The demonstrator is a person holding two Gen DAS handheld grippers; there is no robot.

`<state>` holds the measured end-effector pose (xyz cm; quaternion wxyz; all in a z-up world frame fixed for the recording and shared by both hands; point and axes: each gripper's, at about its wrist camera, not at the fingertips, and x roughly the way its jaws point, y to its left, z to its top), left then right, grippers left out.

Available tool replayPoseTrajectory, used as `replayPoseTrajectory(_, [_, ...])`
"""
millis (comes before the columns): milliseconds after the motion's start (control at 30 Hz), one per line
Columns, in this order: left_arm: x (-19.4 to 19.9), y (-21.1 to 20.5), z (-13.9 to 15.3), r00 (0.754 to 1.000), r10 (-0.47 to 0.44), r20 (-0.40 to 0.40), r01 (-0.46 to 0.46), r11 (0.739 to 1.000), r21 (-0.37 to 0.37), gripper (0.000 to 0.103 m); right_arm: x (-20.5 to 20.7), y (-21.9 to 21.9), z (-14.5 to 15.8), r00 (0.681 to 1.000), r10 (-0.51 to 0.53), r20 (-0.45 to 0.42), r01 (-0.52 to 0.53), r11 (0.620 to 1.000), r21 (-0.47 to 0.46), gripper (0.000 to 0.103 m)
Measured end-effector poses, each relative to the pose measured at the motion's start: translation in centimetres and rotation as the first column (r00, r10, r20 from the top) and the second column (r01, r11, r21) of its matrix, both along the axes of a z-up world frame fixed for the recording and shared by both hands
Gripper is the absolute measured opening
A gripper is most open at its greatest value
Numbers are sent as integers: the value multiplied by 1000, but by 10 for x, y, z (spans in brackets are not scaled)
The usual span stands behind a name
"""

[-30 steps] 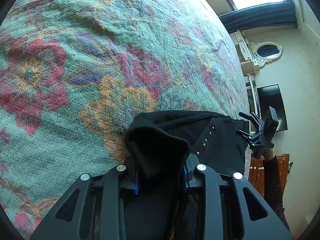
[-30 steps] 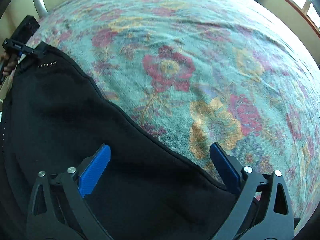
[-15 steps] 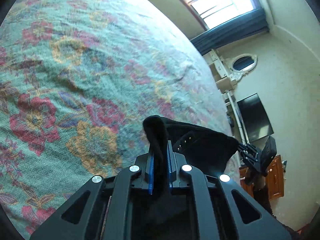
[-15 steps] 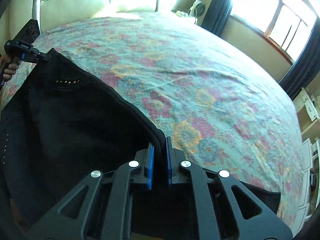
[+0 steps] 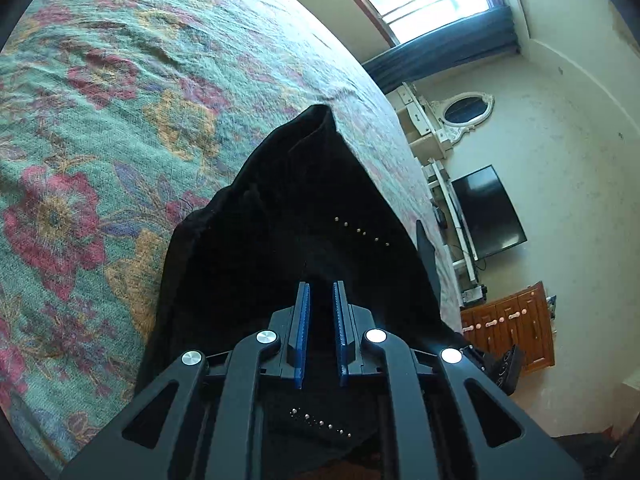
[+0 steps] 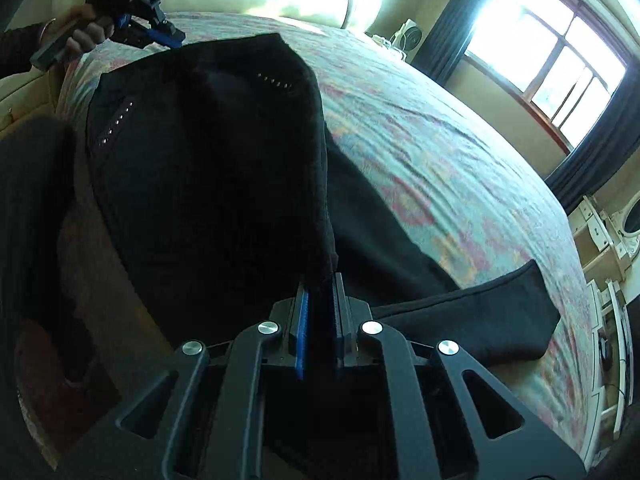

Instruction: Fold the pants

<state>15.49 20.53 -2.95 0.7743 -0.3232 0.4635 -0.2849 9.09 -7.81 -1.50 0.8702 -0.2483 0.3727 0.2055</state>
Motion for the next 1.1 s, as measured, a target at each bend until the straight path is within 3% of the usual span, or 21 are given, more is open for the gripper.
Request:
replayPoseTrajectory(67, [12,-7,4,1000,7,7,-8,999,40,12,-2,1,-9,1000,-7,-11,7,1000,-14,9])
replayPoseTrajectory(100, [19,-8,9,1000,16,20,-17,999,45,18,-1,1,-10,1000,-15,-9,15,1000,-5,9])
replayPoseTrajectory(167, [39,-8,23,997,38,72,-44,996,75,44,2,1,-10,999,-30,-13,30,1000,8,9])
replayPoseTrajectory(233, [60,-5,30,994,51,92,-59,995,80,78,5,2,-8,999,-36,-10,36,999,12,9])
replayPoseTrajectory(367, [103,-6,22,1000,-13,17,12,998,61,79,-1,3,-10,999,-36,-11,37,999,9,9])
replayPoseTrajectory(500, [135,-9,3,997,-52,-52,58,991,120,79,-1,2,-12,999,-42,-16,42,999,22,9])
replayPoseTrajectory(600, [142,-15,-1,997,-58,-49,65,988,141,79,0,1,-15,999,-44,-27,45,999,31,10])
replayPoseTrajectory(667, [143,-24,0,996,-85,-25,88,980,177,75,1,1,-16,999,-44,-31,45,998,37,10])
replayPoseTrajectory(733, [145,-35,-3,991,-132,-35,136,971,198,31,4,-1,-16,998,-45,-38,47,998,43,10])
replayPoseTrajectory(833, [147,-51,-10,984,-173,-52,181,947,267,9,7,-3,-15,998,-50,-42,53,997,59,10])
replayPoseTrajectory(900, [144,-56,-5,984,-180,-19,178,942,283,7,8,-4,-15,998,-55,-45,58,996,67,10])
replayPoseTrajectory(1100, [112,-43,35,972,-189,136,153,959,238,5,8,-7,-11,997,-66,-36,69,994,82,10])
